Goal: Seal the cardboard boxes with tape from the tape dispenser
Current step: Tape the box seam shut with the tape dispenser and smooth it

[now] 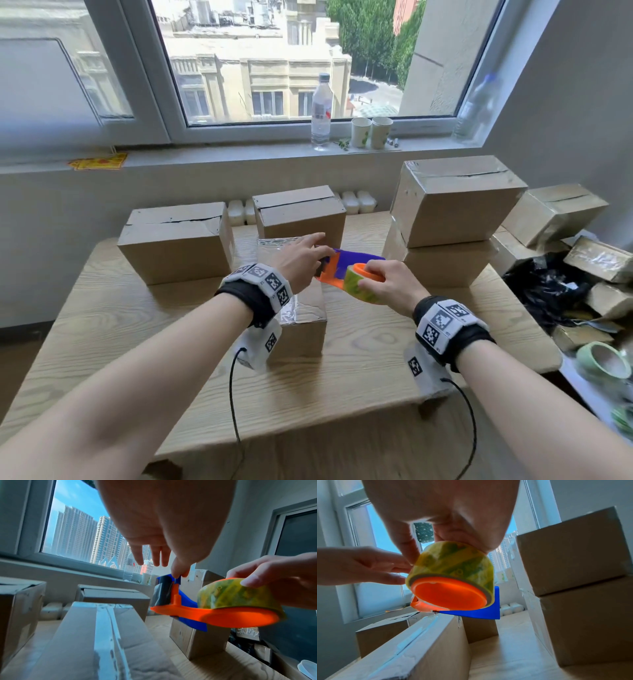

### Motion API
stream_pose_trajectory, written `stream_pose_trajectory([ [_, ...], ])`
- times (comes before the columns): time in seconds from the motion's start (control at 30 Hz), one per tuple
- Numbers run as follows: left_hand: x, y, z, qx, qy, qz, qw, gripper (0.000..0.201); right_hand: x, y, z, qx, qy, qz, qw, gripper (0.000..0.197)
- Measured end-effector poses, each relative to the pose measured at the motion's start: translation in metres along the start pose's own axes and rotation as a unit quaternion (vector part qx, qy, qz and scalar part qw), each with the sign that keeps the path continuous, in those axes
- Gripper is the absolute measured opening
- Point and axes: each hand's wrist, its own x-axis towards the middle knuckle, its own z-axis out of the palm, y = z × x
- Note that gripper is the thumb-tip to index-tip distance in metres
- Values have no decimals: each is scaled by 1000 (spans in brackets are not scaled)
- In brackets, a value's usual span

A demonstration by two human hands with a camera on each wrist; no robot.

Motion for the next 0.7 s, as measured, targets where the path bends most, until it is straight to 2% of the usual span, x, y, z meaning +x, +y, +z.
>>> stream_pose_trajectory([
  [0.1,-1,2,-10,-3,-2,1,1000,23,1,-5,-1,-15,-8,-14,1000,16],
  [0.2,-5,-1,-11,-7,-14,6,1000,14,1,-7,0,-17,-20,-25,999,19],
  [0.43,-12,11,-15,24,-31,-3,999,21,11,-3,2,-77,-14,20,997,27],
  [0.57,-17,7,-19,-68,-58,-33,995,15,14,-3,-2,-79,-35,21,996,25],
  [0.7,-27,-2,-22,-189,-41,-86,977,33,15,-3,-8,-86,-53,24,995,24],
])
